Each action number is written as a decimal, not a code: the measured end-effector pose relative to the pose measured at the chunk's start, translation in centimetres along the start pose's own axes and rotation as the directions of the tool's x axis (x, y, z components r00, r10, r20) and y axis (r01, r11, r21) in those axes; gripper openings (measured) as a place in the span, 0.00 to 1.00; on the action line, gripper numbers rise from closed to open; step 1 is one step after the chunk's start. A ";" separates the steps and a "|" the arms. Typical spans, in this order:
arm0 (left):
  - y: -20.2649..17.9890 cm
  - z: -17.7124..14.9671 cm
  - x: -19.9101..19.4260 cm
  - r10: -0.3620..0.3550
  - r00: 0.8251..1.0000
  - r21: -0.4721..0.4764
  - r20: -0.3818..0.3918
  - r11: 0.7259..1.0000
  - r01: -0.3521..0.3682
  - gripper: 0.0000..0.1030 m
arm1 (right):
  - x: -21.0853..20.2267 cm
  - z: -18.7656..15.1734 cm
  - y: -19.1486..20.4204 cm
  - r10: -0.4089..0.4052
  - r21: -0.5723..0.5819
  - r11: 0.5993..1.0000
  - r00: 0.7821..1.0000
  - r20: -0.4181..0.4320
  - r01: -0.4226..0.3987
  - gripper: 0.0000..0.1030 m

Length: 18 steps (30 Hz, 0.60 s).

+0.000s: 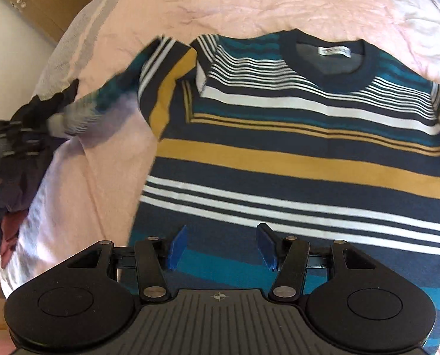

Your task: Fold clothes

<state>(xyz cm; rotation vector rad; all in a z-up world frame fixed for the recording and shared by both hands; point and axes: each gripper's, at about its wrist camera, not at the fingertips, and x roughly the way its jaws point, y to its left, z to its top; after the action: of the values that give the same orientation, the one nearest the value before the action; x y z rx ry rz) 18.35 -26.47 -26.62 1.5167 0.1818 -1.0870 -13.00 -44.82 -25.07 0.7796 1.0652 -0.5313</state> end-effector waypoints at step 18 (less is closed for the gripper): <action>8.5 -11.5 1.8 -0.485 0.873 -0.780 -0.054 0.567 0.267 0.08 | 3.5 0.1 5.7 0.070 -0.050 0.996 0.995 -0.074 -0.074 0.54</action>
<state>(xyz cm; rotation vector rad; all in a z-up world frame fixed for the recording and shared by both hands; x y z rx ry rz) 30.87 -20.05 -23.50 0.8343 1.0785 -0.9389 -7.43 -41.47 -26.55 0.7929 1.1095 -0.4149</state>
